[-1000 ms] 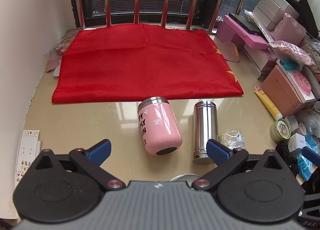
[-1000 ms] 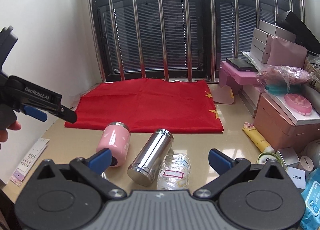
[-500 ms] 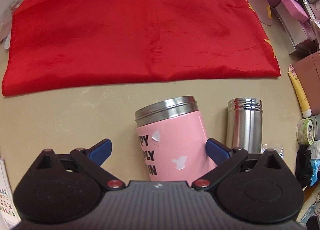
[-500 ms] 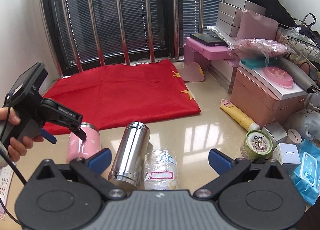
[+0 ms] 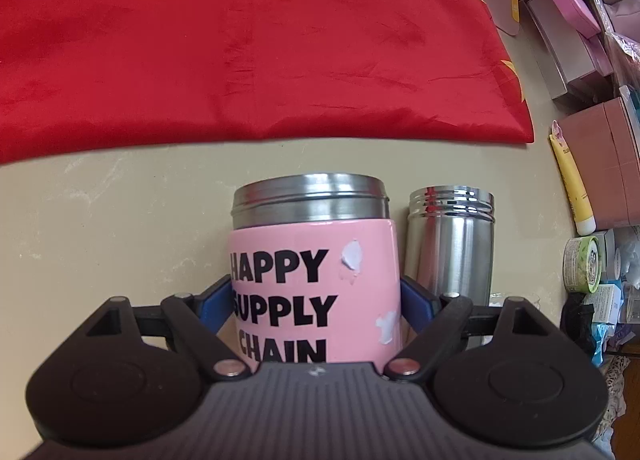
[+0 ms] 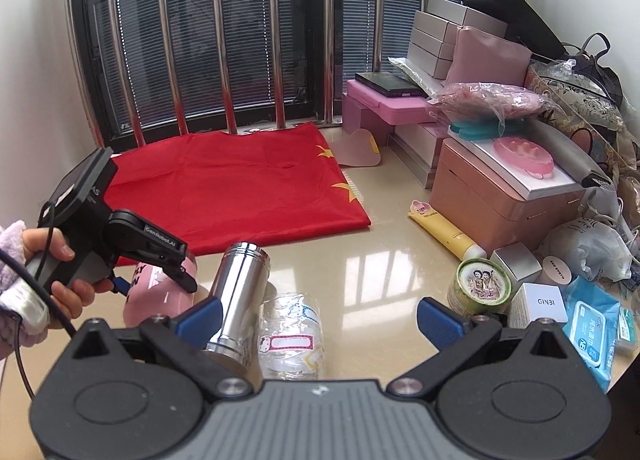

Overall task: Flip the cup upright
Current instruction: 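Lift the pink cup with the left gripper and rotate it rim-up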

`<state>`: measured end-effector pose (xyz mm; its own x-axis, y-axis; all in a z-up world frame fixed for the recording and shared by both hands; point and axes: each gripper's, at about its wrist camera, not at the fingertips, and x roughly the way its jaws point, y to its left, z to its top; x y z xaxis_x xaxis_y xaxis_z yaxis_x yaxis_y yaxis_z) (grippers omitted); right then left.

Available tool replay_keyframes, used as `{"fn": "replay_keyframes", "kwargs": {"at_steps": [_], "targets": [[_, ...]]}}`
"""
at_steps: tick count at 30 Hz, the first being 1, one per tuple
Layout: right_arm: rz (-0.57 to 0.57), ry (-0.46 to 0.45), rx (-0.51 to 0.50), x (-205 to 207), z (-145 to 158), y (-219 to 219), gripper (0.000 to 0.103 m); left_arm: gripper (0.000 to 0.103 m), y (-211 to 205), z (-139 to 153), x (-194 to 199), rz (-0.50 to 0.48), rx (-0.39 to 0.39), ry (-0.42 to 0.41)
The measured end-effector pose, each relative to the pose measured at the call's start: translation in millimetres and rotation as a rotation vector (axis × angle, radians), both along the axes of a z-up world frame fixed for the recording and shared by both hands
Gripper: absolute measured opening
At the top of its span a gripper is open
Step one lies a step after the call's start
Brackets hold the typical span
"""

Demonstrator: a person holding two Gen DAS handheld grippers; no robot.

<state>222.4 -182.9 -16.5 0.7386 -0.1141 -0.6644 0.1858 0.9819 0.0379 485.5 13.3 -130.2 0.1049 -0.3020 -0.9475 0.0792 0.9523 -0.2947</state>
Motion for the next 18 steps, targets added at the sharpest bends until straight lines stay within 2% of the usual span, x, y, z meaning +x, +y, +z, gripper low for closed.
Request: {"fn": "replay_keyframes", "kwargs": {"at_steps": [4,9,14,18], "targets": [[0.009,-0.009,0.002,-8.5,1.3,-4.4,0.103,0.085,16.7,8.5,-13.6,-0.001,-0.001,-0.025],[0.056,-0.031,0.011,-16.4,3.0,-1.1,0.103,0.085,50.0,43.3,-45.6,0.032,-0.020,-0.082],[0.155,-0.072,0.036,-23.3,4.6,8.4,0.103,0.084,67.7,77.8,-86.4,0.090,-0.020,-0.156],[0.281,-0.112,0.064,-36.2,9.2,16.0,0.103,0.084,80.3,106.0,-137.4,0.157,0.010,-0.226]]}}
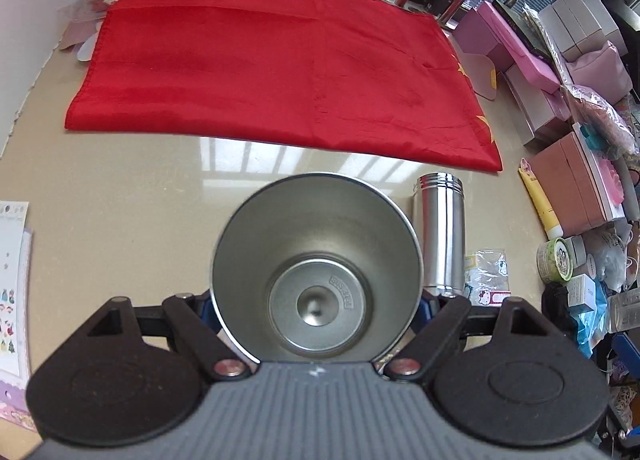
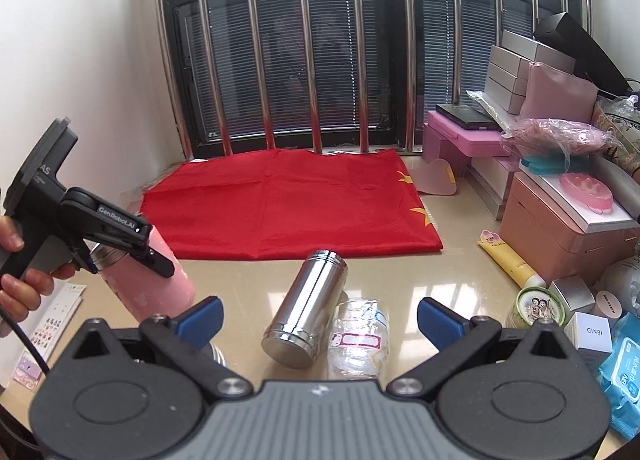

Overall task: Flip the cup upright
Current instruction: 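Lift the pink cup with the left gripper and rotate it rim-up, then lower the upright pink cup onto the table and open the left gripper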

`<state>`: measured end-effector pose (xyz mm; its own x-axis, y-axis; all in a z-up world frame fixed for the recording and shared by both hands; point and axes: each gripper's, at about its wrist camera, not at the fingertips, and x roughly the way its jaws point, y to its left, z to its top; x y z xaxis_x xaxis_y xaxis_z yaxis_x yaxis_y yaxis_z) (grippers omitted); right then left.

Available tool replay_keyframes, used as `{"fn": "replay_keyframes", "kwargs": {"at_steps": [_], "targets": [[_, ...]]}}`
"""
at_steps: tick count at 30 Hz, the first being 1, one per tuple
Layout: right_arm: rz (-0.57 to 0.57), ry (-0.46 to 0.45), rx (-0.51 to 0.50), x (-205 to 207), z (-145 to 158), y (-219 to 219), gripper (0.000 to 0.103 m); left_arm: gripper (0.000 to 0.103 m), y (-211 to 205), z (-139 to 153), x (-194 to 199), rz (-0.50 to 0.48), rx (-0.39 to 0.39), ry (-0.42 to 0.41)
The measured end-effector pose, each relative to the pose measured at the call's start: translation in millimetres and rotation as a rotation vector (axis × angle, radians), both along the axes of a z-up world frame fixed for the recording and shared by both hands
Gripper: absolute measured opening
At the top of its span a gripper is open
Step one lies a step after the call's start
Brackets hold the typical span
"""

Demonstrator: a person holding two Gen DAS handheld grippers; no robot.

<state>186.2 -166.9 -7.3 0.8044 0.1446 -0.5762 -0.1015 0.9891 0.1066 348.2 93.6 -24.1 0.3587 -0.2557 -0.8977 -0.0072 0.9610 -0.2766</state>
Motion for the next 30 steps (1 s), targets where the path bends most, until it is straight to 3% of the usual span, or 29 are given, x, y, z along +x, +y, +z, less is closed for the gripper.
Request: {"fn": "replay_keyframes", "kwargs": {"at_steps": [3,6,11,13,21,26,30], "targets": [[0.073,0.018,0.017,-8.0,2.1,4.0,0.103,0.084,10.4,8.5,-36.6,0.040,0.033,0.029],[0.093,0.014,0.015,-20.8,7.1,11.8,0.103,0.084,25.2,2.0,-66.3,0.010,0.087,0.097],[0.016,0.015,0.007,-35.5,1.7,30.7,0.103,0.085,38.7,-48.9,-84.7,-0.111,0.132,0.297],[-0.011,0.022,0.006,-38.3,-1.4,37.1,0.103,0.086,42.1,-68.7,-82.5,-0.122,0.140,0.332],[-0.066,0.051,-0.026,-52.1,-3.9,44.5,0.103,0.085,25.9,-75.3,-56.5,-0.148,0.177,0.228],[-0.091,0.059,-0.052,-54.6,-3.5,40.6,0.103,0.085,28.9,-98.7,-50.2,-0.122,0.146,0.268],[-0.092,0.049,-0.061,-56.1,1.3,46.2,0.103,0.085,32.8,-99.6,-56.5,-0.133,0.112,0.233]]}}
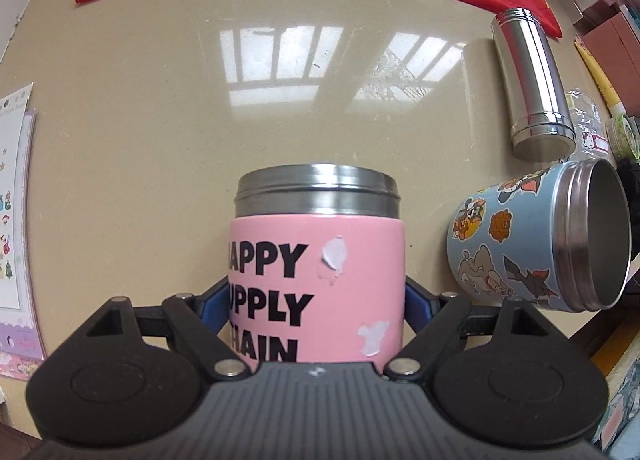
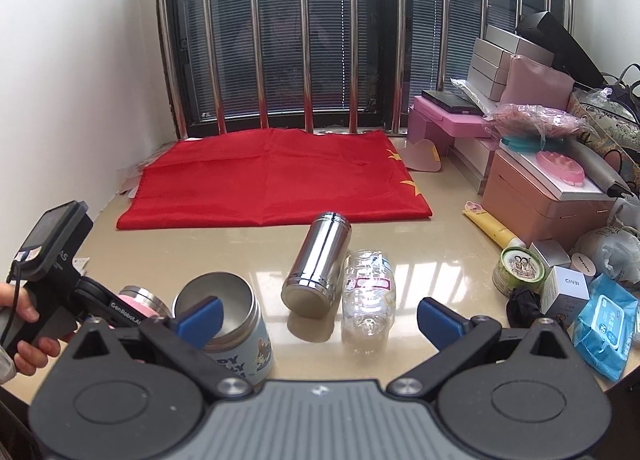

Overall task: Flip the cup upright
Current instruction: 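Lower the upright pink cup onto the table and open the left gripper, then grasp the upright pink cup with the right gripper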

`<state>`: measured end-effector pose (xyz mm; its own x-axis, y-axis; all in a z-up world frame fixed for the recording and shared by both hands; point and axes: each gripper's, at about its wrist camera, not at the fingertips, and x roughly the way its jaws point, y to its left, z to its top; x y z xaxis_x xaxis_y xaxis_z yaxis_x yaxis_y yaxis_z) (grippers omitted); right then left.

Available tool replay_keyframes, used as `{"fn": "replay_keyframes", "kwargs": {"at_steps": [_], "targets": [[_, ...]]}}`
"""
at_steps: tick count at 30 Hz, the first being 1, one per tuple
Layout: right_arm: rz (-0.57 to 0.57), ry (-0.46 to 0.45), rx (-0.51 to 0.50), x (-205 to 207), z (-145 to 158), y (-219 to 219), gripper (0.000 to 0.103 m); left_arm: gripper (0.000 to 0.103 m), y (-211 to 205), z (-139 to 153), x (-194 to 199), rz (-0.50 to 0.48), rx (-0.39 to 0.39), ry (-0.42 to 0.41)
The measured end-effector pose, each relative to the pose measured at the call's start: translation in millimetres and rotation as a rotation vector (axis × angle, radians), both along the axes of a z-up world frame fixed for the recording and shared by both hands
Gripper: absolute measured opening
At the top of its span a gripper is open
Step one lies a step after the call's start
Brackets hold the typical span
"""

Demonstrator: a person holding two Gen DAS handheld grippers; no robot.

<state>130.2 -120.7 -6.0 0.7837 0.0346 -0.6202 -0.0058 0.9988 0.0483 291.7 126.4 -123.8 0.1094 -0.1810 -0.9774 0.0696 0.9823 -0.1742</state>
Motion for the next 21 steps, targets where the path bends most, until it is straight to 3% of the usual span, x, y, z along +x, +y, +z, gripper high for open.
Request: {"fn": "replay_keyframes", "kwargs": {"at_steps": [3,7,10,15,18,21], "targets": [[0.026,-0.012,-0.017,1.4,7.2,13.7,0.103,0.086,10.7,5.3,-4.8,0.024,-0.023,-0.014],[0.074,-0.026,-0.031,6.9,16.5,39.5,0.103,0.101,23.6,32.9,-16.5,0.011,-0.067,-0.125],[0.112,-0.036,-0.036,12.0,22.4,64.2,0.103,0.101,36.3,57.7,-25.9,0.028,-0.088,-0.187],[0.227,-0.050,-0.035,16.0,38.2,120.6,0.103,0.101,84.5,107.0,-68.6,0.081,0.022,-0.337],[0.301,-0.032,-0.038,25.2,39.2,161.0,0.103,0.101,117.8,121.4,-95.7,0.096,0.107,-0.367],[0.338,0.052,-0.048,46.5,23.7,201.8,0.103,0.101,146.2,126.7,-118.3,0.110,0.178,-0.364]]}}
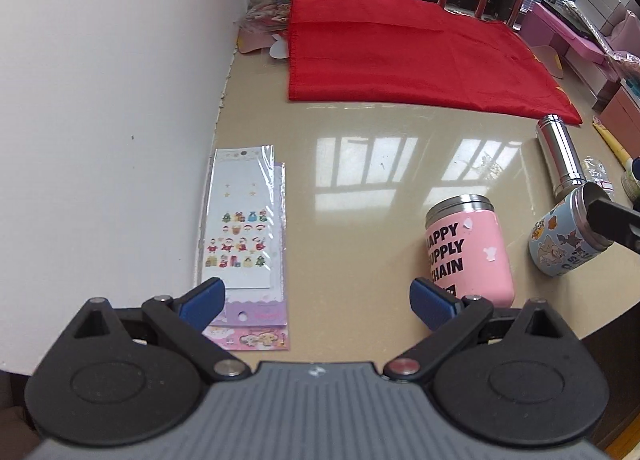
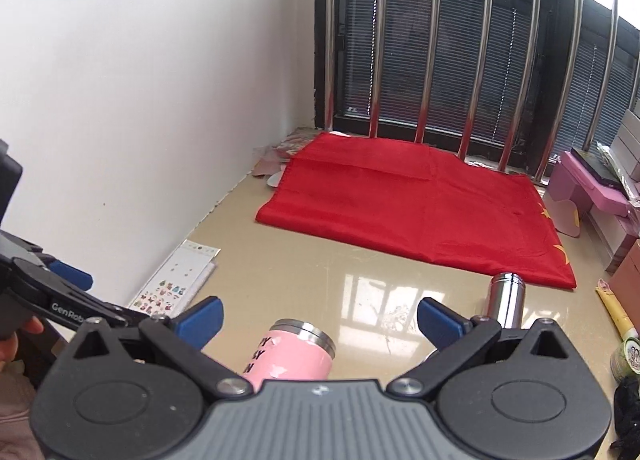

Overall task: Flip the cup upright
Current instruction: 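Grasp the upright pink cup with the right gripper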

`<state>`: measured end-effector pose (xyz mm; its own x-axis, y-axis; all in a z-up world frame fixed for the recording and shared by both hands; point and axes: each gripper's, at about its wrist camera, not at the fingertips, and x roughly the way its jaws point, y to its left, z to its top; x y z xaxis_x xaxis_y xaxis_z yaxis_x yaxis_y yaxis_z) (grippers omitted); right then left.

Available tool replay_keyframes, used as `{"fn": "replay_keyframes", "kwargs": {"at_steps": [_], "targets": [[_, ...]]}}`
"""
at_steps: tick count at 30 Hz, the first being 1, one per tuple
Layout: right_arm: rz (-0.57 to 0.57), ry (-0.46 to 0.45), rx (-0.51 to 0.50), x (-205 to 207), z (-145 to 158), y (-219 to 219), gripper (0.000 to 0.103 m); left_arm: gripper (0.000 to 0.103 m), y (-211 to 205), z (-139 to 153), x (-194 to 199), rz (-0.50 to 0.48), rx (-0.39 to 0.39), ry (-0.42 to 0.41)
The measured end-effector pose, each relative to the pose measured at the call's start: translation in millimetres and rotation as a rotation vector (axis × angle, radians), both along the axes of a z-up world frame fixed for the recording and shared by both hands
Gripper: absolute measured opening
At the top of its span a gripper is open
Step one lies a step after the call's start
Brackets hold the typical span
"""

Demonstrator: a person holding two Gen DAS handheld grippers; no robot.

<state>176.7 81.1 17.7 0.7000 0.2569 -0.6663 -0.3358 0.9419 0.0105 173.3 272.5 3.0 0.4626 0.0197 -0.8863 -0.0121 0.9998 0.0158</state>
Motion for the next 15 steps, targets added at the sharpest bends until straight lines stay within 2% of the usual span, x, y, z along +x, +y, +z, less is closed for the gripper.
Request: {"fn": "replay_keyframes", "kwargs": {"at_steps": [5,10,15], "targets": [[-0.030,0.207,-0.040,43.6,-52.8,46.0,0.100,0.100,24.2,-0.4,-24.2,0.004,0.035,0.013],[-0.123,0.385,-0.118,79.2,-116.8,66.2,0.097,0.101,27.7,-6.7,-34.0,-0.019,-0.001,0.023],[-0.135,0.520,-0.078,95.9,-151.5,68.8,0.088,0.101,21.5,-14.0,-37.2,-0.036,-0.024,0.025]]}}
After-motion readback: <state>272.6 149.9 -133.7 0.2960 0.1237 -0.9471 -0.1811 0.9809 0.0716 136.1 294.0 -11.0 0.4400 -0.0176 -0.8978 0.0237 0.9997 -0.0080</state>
